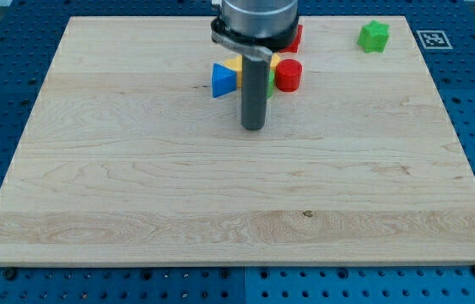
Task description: Move the green star into the blue cube
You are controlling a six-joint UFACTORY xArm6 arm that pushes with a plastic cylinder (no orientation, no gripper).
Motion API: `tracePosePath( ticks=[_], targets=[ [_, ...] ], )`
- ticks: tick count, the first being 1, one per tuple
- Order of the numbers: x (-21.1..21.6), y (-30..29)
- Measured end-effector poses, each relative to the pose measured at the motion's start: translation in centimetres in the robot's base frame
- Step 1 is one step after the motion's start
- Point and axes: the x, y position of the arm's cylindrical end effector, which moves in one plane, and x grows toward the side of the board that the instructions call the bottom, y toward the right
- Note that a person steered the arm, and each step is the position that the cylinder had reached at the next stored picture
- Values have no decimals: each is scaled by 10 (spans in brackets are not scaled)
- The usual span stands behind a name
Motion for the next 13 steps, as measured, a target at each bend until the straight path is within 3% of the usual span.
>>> tracePosePath(
  ticks=[2, 3, 4, 5, 7, 10, 11, 12, 13],
  targets=[
    [-5, 7],
    [-4, 68],
    [-34, 147],
    [-94, 202],
    [-173, 189],
    [-169, 329],
    [-183, 330],
    [-231, 285],
    [-231, 262]
  ],
)
